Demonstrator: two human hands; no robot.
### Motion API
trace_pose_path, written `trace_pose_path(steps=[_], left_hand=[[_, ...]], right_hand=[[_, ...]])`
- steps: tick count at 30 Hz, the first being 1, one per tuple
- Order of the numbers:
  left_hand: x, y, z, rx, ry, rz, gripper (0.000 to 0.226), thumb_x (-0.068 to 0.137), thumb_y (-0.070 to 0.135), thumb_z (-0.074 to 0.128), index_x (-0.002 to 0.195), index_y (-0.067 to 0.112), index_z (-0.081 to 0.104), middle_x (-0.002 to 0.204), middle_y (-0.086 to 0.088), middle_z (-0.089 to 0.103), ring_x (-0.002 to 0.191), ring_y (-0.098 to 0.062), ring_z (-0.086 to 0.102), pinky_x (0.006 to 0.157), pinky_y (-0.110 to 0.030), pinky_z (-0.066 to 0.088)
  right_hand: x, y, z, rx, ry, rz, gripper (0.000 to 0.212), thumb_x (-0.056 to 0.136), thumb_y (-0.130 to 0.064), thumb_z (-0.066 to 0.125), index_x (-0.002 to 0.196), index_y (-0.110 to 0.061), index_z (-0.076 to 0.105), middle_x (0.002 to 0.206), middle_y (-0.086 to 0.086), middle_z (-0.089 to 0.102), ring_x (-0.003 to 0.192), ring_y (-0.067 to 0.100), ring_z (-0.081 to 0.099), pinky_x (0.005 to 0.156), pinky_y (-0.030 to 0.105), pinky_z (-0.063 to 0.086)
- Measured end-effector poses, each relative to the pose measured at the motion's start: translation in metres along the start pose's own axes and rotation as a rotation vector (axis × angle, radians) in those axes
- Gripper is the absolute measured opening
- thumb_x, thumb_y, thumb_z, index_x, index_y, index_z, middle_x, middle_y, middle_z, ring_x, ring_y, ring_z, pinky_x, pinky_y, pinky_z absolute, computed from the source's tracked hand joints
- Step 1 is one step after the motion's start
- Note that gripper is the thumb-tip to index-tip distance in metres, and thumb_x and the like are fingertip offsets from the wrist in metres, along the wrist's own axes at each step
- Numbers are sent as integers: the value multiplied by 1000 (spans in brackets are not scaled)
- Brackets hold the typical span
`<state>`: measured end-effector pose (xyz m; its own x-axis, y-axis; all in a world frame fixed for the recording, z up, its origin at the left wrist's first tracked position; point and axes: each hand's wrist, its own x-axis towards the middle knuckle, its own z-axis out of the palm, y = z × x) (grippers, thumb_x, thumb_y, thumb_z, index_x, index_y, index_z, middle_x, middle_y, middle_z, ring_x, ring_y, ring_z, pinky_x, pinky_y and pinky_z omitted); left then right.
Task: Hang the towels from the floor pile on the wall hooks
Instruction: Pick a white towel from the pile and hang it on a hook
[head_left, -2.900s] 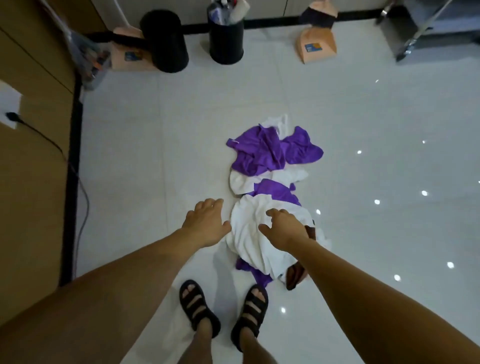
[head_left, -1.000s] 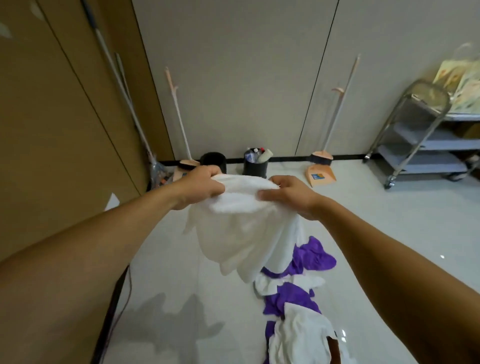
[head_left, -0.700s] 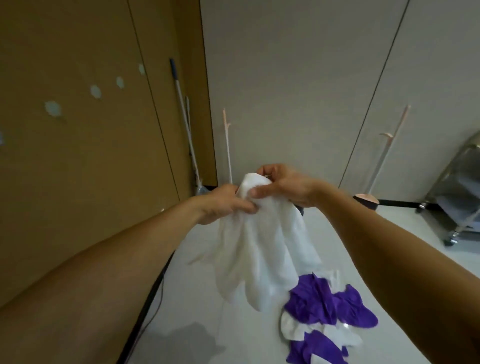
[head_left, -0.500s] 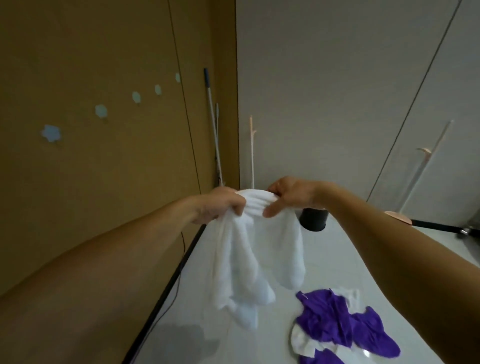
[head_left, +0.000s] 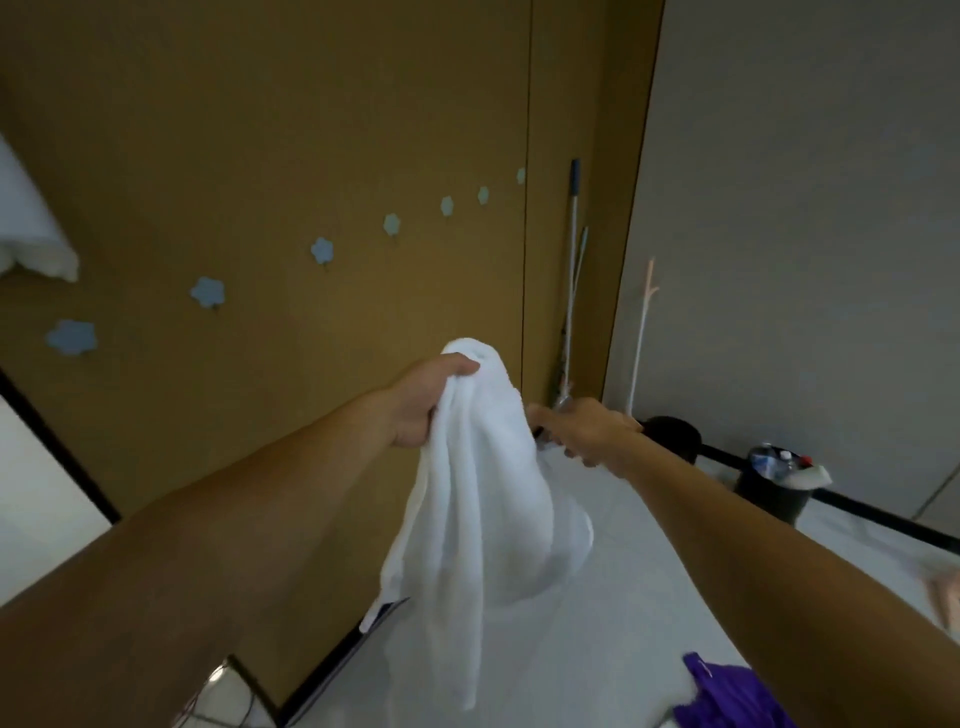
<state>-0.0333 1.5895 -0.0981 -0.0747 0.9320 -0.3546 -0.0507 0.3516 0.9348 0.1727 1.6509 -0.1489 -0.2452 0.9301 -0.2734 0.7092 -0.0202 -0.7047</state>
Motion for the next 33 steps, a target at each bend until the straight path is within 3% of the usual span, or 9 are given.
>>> trace_pose_path(steps=[9,13,18,23,25,27,28,30,33], left_hand=[[-35,1,-30,-233,121,92,53,83,55,53,119,18,63,113,-12,70,109,-31,63,99,-43,46],[-52,6,-56,-248,273,153,45,85,59,50,106,23,65,106,-10,71,100,-28,65,87,-39,50],[-71,5,-98,-246,414,162,58,85,64,48,126,24,55,122,-7,61,114,-29,56,105,-46,40],[-98,6,-138,-294,520,201,40,86,60,51,107,27,58,109,-3,62,101,-26,58,88,-41,46],[-107,11,-156,-308,516,205,57,97,38,47,135,-4,44,135,-31,44,127,-47,40,111,-46,33],[-112,15,-174,-377,516,192,56,101,16,39,135,-22,15,140,-44,13,134,-53,14,113,-48,13],[-116,14,-183,-401,556,187,56,101,18,41,134,-22,21,139,-44,18,132,-54,18,112,-49,18],[-128,10,-198,-348,587,200,53,94,43,51,122,-2,55,124,-31,54,117,-48,50,99,-48,45],[-144,2,-227,-315,643,168,51,82,53,63,120,21,53,117,-4,57,109,-29,55,99,-48,44]], right_hand=[[-7,7,52,389,-346,256,81,82,-76,43,123,-7,53,117,14,62,104,32,61,91,48,48],[-9,-15,64,435,-573,209,64,82,-66,56,106,-8,69,95,10,75,90,29,71,77,42,57],[-15,-44,84,307,-712,221,56,79,-63,59,91,-9,66,74,6,67,66,20,59,62,27,48],[-24,-76,104,400,-632,193,28,86,-43,61,83,-17,73,78,2,73,63,18,68,58,25,52],[-29,-90,107,451,-618,200,25,82,-41,66,87,-17,72,78,4,73,60,20,68,57,27,53],[-32,-104,112,507,-580,180,32,80,-36,69,103,-15,69,88,6,74,72,23,68,61,30,54],[-32,-112,115,556,-556,143,33,80,-31,69,108,-14,69,96,6,74,81,24,67,65,32,54],[-34,-133,119,745,-474,46,28,83,-19,69,108,-9,69,112,9,71,91,25,67,68,35,54],[-34,-167,115,1048,-209,-72,26,88,-10,66,114,-7,62,117,5,62,94,22,63,76,36,54]])
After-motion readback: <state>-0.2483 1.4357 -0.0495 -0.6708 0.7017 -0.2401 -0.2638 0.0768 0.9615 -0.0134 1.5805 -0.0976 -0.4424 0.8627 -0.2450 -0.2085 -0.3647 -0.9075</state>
